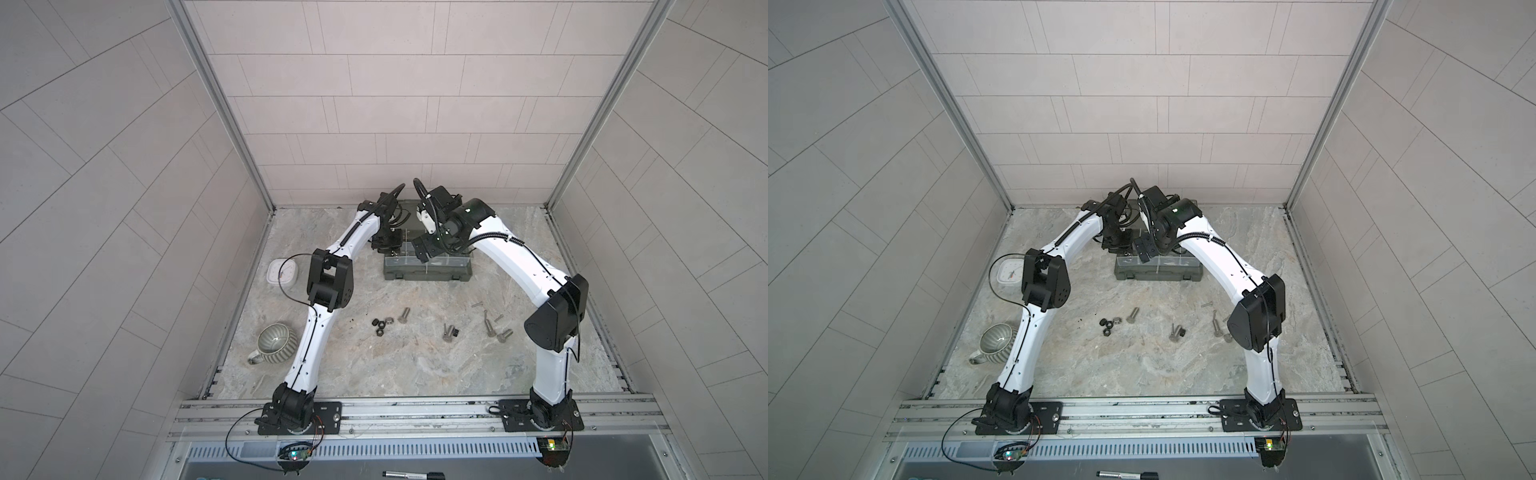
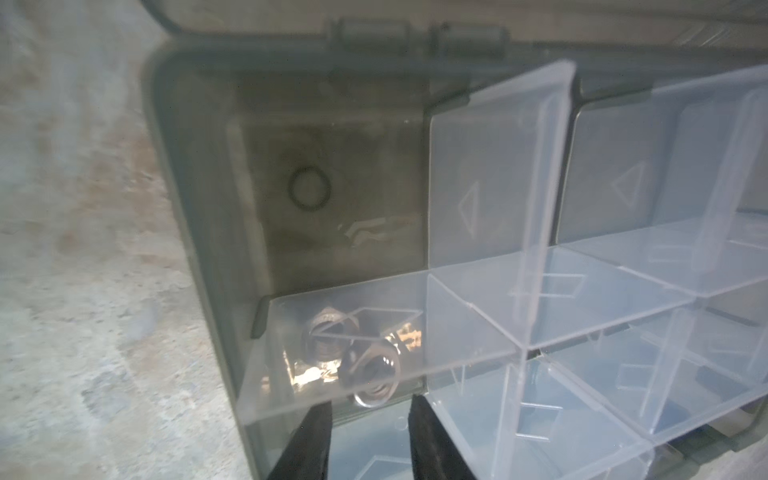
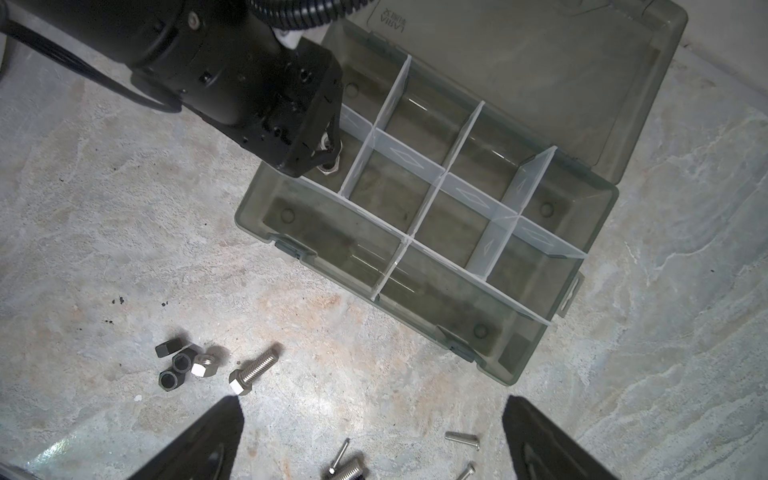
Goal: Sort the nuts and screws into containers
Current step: 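Carry the nut to the box and release it into the same compartment, then move the left gripper back over a silver hex nut beside a bolt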
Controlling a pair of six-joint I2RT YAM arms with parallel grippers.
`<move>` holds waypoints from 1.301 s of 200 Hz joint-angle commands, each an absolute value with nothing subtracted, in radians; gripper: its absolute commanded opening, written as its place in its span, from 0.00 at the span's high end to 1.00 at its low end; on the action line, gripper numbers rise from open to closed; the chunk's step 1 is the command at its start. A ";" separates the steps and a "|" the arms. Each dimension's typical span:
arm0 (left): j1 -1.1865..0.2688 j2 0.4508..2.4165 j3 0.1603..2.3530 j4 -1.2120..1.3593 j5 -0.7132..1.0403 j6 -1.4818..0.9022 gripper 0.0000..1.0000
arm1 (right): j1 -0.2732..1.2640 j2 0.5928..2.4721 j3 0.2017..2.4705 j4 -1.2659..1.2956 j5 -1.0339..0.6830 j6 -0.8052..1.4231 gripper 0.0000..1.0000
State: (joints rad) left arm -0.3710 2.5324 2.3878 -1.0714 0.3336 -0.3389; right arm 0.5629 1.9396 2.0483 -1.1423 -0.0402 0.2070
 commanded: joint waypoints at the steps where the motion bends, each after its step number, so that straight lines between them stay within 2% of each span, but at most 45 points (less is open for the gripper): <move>1: -0.365 2.513 2.397 -1.091 0.350 -0.344 0.56 | 0.539 1.926 2.058 -1.198 -0.050 0.191 0.01; 35: -0.372 2.421 2.338 -1.091 0.338 -0.332 0.54 | 0.530 1.867 1.988 -1.194 -0.060 0.202 0.01; 67: -0.395 2.237 2.192 -1.076 0.280 -0.300 0.50 | 0.530 1.800 1.893 -1.208 -0.082 0.207 0.01; 151: -0.492 1.818 1.462 -0.910 0.219 -0.265 0.49 | 0.545 1.489 1.479 -1.079 -0.146 0.267 0.01; 199: -0.601 1.738 1.263 -0.809 0.162 -0.218 0.47 | 0.575 1.371 1.365 -1.071 -0.150 0.293 0.01; 260: -0.696 1.779 1.228 -0.782 0.116 -0.140 0.45 | 0.577 1.218 1.232 -1.065 -0.146 0.322 0.01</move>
State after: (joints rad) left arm -0.6918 1.7767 1.2469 -0.8013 0.1486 -0.1665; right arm 0.5751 1.2720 1.2663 -1.0611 -0.1528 0.2958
